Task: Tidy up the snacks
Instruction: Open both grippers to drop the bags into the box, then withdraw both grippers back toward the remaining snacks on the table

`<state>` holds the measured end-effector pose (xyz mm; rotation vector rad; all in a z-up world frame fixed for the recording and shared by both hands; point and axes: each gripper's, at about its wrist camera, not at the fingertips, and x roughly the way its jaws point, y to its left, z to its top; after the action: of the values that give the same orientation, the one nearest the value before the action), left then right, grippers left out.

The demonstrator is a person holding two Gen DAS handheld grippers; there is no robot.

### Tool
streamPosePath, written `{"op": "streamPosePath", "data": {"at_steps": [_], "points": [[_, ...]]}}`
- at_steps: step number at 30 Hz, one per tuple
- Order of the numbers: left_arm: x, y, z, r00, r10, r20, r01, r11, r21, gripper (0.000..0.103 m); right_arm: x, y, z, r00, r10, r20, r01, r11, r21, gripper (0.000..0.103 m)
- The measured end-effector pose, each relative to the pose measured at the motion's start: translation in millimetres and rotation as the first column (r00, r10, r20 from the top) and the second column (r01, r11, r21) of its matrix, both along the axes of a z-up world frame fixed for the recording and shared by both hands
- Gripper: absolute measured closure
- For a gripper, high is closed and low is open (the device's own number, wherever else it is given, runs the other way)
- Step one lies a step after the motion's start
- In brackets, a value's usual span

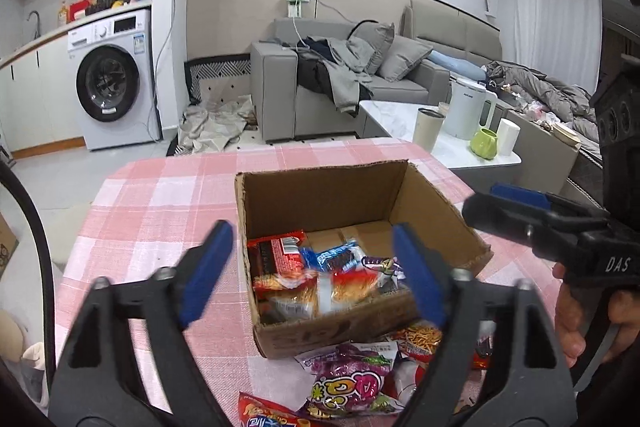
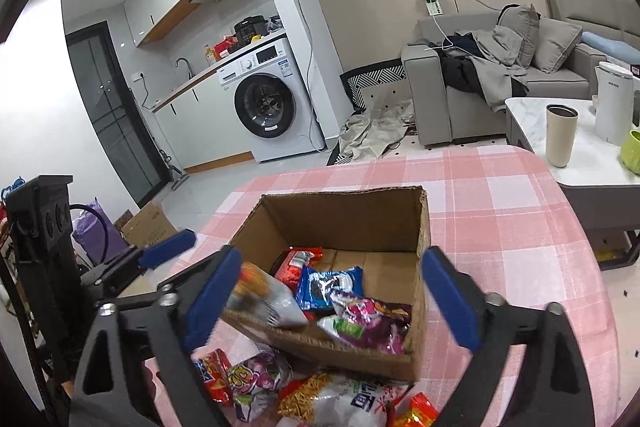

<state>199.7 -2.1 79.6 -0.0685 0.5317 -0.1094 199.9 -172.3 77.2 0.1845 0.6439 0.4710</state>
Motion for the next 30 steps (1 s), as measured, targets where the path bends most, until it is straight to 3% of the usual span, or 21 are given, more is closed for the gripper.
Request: {"op": "streamPosePath", "data": {"at_steps": [4,6,30], "points": [[-13,2,2,1.000,0.000,-0.003,0.000,1.000,0.002,0.012,-12,-11,-3,1.000,0.002,-0.009,-0.002,1.000,-0.005,0.000],[-21,3,3,1.000,0.008,0.011,-0.008,1.000,0.009,0.000,-18,-16,-5,1.000,-0.001,-0.008,0.001,1.000,-0.011,0.000],[-119,26,-10,1.000,0.015,0.004,-0.015,1.000,0.011,0.000,-83,-33,-34,0.999,-0.025,-0.042,0.022,0.998,-0.067,0.000]]}}
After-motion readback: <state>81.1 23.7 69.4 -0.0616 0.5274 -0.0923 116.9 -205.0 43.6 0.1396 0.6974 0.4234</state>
